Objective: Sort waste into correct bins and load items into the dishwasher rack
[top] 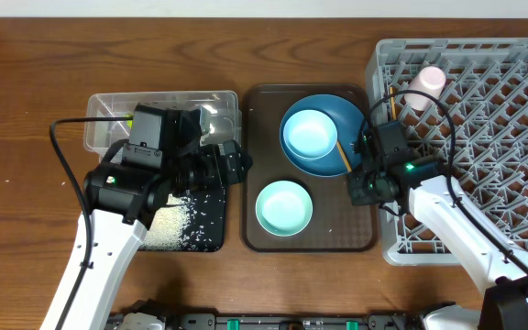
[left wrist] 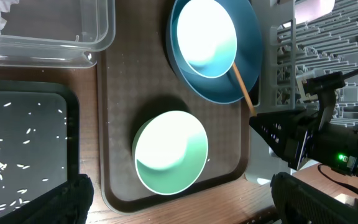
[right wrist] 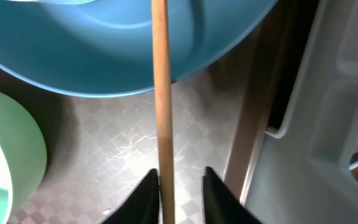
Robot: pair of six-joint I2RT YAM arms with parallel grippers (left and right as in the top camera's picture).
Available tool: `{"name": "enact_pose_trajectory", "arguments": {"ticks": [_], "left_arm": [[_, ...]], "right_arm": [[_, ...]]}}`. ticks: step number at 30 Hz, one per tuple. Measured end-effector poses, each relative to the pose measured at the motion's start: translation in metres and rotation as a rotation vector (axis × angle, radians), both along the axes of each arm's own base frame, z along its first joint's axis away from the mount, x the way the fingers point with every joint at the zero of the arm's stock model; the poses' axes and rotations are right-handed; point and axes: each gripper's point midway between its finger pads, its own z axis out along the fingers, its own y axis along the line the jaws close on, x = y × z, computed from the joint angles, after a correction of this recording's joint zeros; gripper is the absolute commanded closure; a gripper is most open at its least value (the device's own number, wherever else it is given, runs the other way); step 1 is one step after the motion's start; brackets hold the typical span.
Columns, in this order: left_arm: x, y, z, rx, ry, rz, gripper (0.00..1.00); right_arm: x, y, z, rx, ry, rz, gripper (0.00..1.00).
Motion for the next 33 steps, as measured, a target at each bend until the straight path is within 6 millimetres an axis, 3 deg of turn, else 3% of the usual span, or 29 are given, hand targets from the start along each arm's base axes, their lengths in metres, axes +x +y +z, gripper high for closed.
{"name": "enact_pose_trajectory", "arguments": {"ticks": [12, 26, 33], "left_arm": [[0.000, 0.000, 0.000, 0.000, 0.000, 0.000, 0.06], [0.000, 0.000, 0.000, 0.000, 0.000, 0.000, 0.06], [0.000, 0.000, 0.000, 0.000, 0.000, 0.000, 0.06]], "right_arm": [[-0.003, 0.004, 0.000, 0.005, 0.009, 0.013, 0.99], [-0.003, 0.004, 0.000, 0.004, 0.008, 0.012, 0.99], [0.003, -0.001, 0.013, -0.031, -0.009, -0.005, 0.99]]}}
